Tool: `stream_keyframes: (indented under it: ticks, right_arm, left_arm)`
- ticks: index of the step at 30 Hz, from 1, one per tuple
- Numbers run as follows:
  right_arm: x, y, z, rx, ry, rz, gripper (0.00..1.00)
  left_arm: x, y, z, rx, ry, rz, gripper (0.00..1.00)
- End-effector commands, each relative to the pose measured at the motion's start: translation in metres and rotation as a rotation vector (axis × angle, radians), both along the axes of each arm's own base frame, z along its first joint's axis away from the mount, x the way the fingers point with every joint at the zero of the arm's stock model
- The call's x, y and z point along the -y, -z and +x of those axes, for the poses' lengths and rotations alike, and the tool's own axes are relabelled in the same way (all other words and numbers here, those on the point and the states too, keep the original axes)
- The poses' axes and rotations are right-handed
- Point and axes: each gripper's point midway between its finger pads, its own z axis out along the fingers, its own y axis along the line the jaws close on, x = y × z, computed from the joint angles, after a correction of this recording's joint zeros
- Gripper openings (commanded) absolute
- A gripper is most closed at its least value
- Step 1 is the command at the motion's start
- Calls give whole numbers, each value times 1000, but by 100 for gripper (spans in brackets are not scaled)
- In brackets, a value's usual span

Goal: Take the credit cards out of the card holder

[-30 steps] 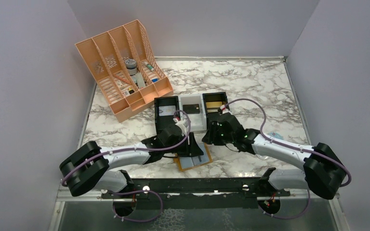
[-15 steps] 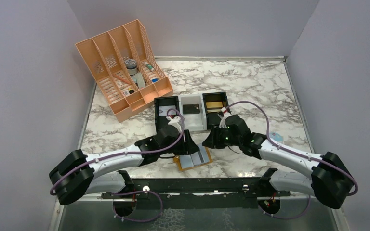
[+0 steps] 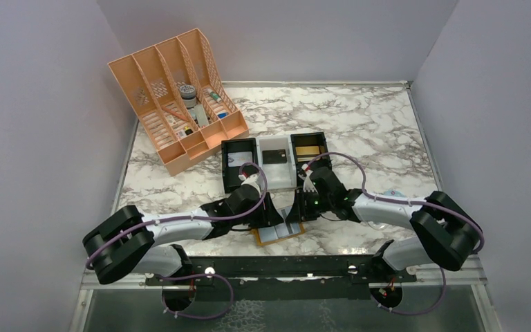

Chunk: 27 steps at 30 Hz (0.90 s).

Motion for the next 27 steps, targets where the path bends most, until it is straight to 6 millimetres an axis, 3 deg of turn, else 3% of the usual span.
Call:
stream_keyframes:
  ticks: [1,16,27]
  right_arm:
    - [4,9,7,1,22,-61,19]
    - [21,36,-1,-55,69,-144,16]
    - [26,44,-1,-63,88,-170,15]
  left_arm:
    - [3,5,1,-7,-17,-12,47]
    - [-2,25,-1,-56,-80,-25,44]
    - [6,23,7,-56,-145,-98,31]
